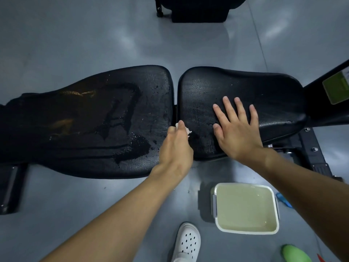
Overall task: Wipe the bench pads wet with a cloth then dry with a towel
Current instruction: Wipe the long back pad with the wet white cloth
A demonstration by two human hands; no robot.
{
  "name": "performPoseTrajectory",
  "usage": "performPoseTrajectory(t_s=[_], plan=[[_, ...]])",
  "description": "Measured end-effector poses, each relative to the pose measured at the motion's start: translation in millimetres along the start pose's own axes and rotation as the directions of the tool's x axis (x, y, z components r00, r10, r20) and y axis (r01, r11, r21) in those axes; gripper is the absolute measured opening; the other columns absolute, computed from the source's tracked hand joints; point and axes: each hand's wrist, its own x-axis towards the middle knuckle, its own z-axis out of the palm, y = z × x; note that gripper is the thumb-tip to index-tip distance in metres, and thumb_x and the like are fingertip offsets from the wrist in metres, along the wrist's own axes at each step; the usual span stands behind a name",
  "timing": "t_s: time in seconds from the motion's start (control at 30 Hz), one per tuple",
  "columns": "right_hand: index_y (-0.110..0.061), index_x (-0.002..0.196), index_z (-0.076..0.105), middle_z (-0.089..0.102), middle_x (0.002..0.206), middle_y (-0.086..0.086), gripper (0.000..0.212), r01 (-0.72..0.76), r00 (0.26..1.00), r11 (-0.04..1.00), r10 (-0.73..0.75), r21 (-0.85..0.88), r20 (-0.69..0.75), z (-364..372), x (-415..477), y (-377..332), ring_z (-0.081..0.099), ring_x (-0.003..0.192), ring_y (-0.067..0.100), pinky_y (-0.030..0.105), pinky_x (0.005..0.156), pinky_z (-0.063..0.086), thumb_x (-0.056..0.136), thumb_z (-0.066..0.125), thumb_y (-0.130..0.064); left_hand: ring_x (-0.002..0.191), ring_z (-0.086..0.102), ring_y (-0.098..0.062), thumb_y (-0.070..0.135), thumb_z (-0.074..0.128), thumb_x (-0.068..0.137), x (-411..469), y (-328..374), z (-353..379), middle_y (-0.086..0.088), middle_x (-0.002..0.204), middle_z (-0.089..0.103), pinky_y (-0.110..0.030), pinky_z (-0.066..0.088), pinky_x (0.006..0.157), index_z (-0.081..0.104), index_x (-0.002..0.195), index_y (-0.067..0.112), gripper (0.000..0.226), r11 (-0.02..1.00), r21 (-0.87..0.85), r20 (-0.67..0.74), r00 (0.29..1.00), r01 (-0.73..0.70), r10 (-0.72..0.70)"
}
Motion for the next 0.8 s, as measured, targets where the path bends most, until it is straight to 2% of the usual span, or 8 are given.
performPoseTrajectory(t_s=[0.13,0.23,0.33,0.4,0.47,0.6,0.7,0.8], plan=[[-0.025,0.158,0.024,0.010,0.168,0.005,0.058,-0.078,0.995,0.995,0.074,0.062,0.069,-12.9,2.7,-14.3,0.000,0.154,0.029,0.058,0.120,-0.003,0.103,0.021,-0.043,0.124,0.051,-0.031,-0.005,0.043,0.097,1.3,-0.5,-31.8,-0.016,0.137,0.051,-0.033,0.039,0.104,0.034,0.152,0.007,0.057,0.998,-0.022,-0.145,0.988,-0.062,0.058],[-0.021,0.156,0.029,0.022,0.165,0.006,0.054,-0.088,0.996,0.973,0.082,0.213,0.038,-29.7,3.7,-44.3,0.008,0.154,0.021,0.054,0.121,-0.002,0.104,0.032,-0.035,0.125,0.050,-0.032,0.001,0.044,0.099,10.6,-3.4,-56.0,-0.016,0.139,0.048,-0.038,0.039,0.106,0.029,0.154,0.008,0.057,0.991,-0.023,-0.199,0.972,-0.130,0.123],[-0.017,0.152,0.036,0.035,0.158,0.005,0.051,-0.077,0.993,0.937,0.103,0.341,-0.057,-38.2,4.1,-76.9,0.022,0.150,0.019,0.050,0.121,0.009,0.103,0.039,-0.028,0.136,0.040,-0.029,0.022,0.040,0.101,20.2,-22.5,-72.4,-0.011,0.150,0.039,-0.051,0.037,0.110,0.020,0.156,0.020,0.059,0.982,-0.086,-0.028,0.986,-0.165,0.164],[-0.014,0.150,0.039,0.039,0.155,0.005,0.051,-0.040,0.991,0.925,0.084,0.377,-0.101,-39.4,7.4,-98.9,0.027,0.147,0.020,0.045,0.119,0.017,0.101,0.043,-0.024,0.149,0.022,-0.025,0.031,0.032,0.099,28.1,-50.3,-84.2,-0.003,0.162,0.024,-0.060,0.026,0.115,0.015,0.156,0.032,0.060,0.991,-0.016,0.068,0.989,-0.130,0.130],[-0.012,0.149,0.040,0.038,0.156,0.007,0.052,0.023,0.995,0.918,0.016,0.395,-0.095,-39.3,12.2,-121.7,0.027,0.147,0.021,0.038,0.119,0.018,0.098,0.047,-0.019,0.154,0.007,-0.025,0.026,0.034,0.100,37.4,-80.3,-97.4,-0.001,0.166,0.012,-0.061,0.016,0.118,0.014,0.157,0.031,0.061,0.981,0.139,0.111,0.986,-0.137,0.122],[-0.016,0.155,0.031,0.024,0.164,0.006,0.057,0.065,0.998,0.916,-0.059,0.395,-0.026,-27.4,21.6,-179.9,0.016,0.152,0.021,0.036,0.124,0.012,0.100,0.045,-0.021,0.154,0.004,-0.025,0.012,0.040,0.098,58.9,-126.0,-119.3,-0.005,0.167,0.013,-0.052,0.012,0.122,0.010,0.159,0.014,0.068,0.920,0.253,0.309,0.926,-0.299,0.215],[-0.016,0.154,0.031,0.019,0.165,0.010,0.054,-0.099,0.994,0.948,0.083,0.303,0.067,-17.3,27.6,-211.1,0.015,0.152,0.026,0.041,0.122,0.018,0.103,0.038,-0.031,0.154,0.001,-0.026,0.017,0.046,0.099,74.9,-145.2,-127.8,-0.006,0.168,0.007,-0.050,0.011,0.123,0.012,0.159,0.015,0.068,0.831,0.340,0.435,0.857,-0.440,0.275],[-0.006,0.129,0.048,0.044,0.135,0.020,0.036,-0.356,0.933,0.896,0.358,0.264,0.042,-20.0,25.7,-213.8,0.049,0.122,0.039,0.043,0.097,0.041,0.101,0.045,-0.027,0.153,-0.008,-0.031,0.037,0.051,0.101,86.4,-160.6,-133.1,-0.003,0.168,-0.004,-0.061,0.007,0.120,0.005,0.160,0.026,0.075,0.805,0.349,0.506,0.820,-0.479,0.268]])
